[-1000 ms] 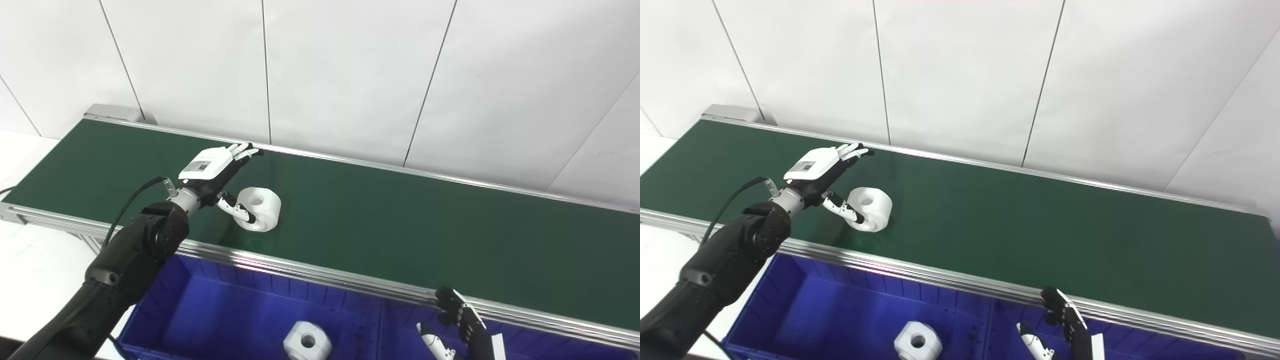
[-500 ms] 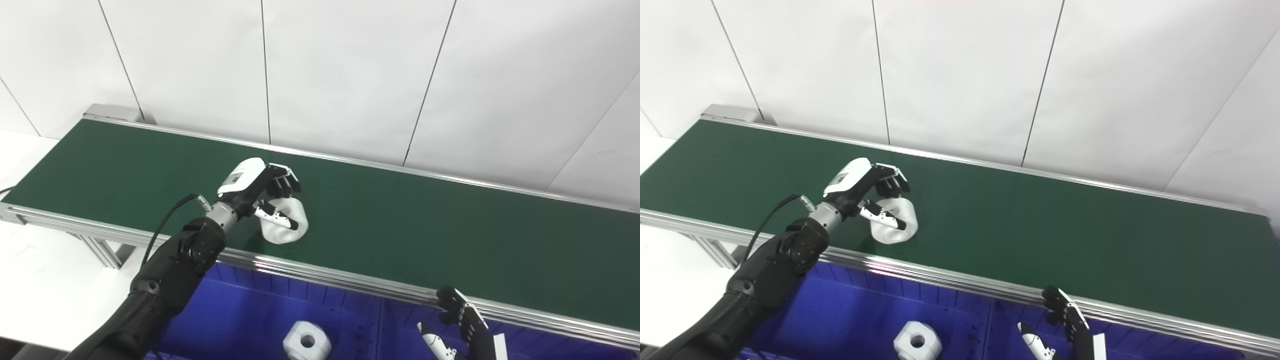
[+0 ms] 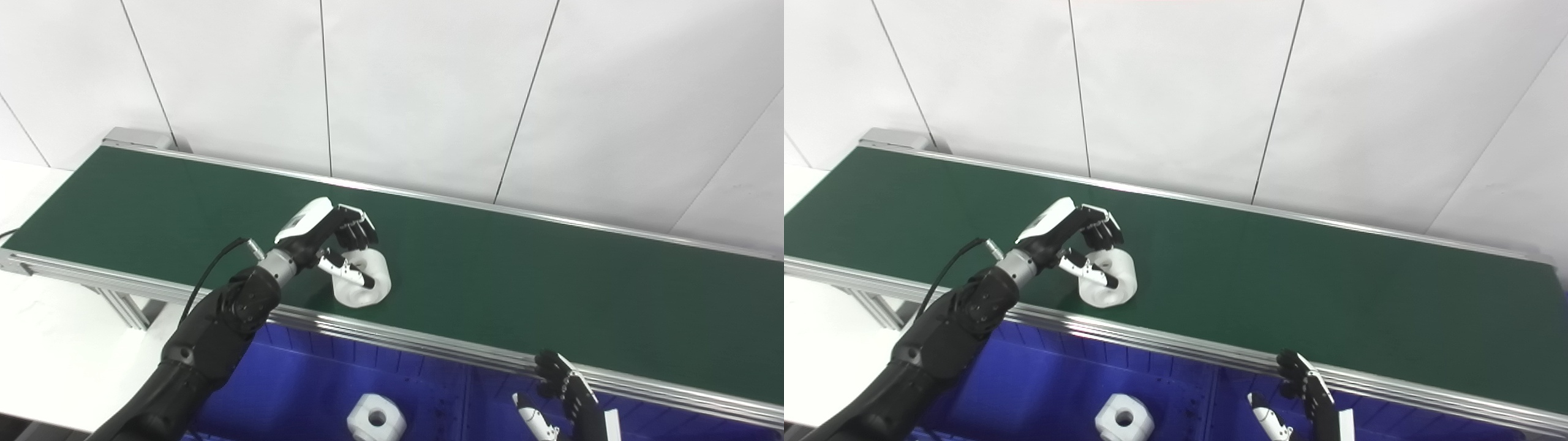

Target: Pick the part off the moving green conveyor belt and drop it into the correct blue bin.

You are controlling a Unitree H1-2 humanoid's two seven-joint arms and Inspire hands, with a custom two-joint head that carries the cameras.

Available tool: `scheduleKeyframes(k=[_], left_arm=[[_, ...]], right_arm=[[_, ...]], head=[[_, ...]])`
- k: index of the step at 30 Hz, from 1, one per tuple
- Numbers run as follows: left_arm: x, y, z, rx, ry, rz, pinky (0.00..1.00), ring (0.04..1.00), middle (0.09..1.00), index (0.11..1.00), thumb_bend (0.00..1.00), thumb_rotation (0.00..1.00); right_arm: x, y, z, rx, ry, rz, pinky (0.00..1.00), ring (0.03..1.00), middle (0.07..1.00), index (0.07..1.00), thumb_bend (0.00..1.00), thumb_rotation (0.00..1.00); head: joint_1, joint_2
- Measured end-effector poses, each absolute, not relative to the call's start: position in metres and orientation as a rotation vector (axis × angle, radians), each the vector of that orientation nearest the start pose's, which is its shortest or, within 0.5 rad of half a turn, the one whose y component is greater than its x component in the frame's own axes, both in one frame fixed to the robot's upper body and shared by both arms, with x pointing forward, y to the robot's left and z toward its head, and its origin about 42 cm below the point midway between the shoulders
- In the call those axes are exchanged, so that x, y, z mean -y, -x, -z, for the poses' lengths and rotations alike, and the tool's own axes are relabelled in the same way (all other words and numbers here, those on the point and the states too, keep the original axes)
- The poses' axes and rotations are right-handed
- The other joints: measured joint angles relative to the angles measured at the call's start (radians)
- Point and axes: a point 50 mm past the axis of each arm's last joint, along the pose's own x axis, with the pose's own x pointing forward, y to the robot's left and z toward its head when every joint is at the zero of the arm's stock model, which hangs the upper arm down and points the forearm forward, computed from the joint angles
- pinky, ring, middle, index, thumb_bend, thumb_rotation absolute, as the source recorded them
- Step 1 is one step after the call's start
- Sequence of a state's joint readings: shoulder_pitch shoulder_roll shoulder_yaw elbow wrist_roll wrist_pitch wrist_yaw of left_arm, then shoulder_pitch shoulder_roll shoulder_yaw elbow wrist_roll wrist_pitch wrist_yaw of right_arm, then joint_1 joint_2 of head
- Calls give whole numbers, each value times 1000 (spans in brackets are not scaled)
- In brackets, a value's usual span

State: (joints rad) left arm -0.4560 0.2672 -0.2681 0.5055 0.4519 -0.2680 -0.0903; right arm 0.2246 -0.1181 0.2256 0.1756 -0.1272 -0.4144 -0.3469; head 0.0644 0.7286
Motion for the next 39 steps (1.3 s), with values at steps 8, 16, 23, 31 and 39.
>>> scheduleKeyframes(k=[8,16,23,31,39], left_arm=[[-221,-392,-137,296,-692,416,447,420,491,536,496,0],[-204,-360,-204,552,-506,384,482,442,502,517,498,0],[-203,-323,-212,580,-413,395,435,425,500,529,496,0],[-214,-263,-144,375,-509,483,447,424,499,524,498,0],[-213,-229,-68,152,-554,579,466,434,506,512,497,0]], right_arm=[[215,-182,-25,51,184,109,754,771,775,782,655,445],[214,-179,-26,51,184,113,744,771,779,785,659,457],[213,-175,-29,62,191,120,736,767,778,781,658,462],[209,-177,-35,81,176,130,740,768,769,775,661,443],[203,-180,-39,91,156,124,727,760,767,776,640,446]], head=[[-14,9],[-25,24],[-40,49],[-74,86],[-94,98]])
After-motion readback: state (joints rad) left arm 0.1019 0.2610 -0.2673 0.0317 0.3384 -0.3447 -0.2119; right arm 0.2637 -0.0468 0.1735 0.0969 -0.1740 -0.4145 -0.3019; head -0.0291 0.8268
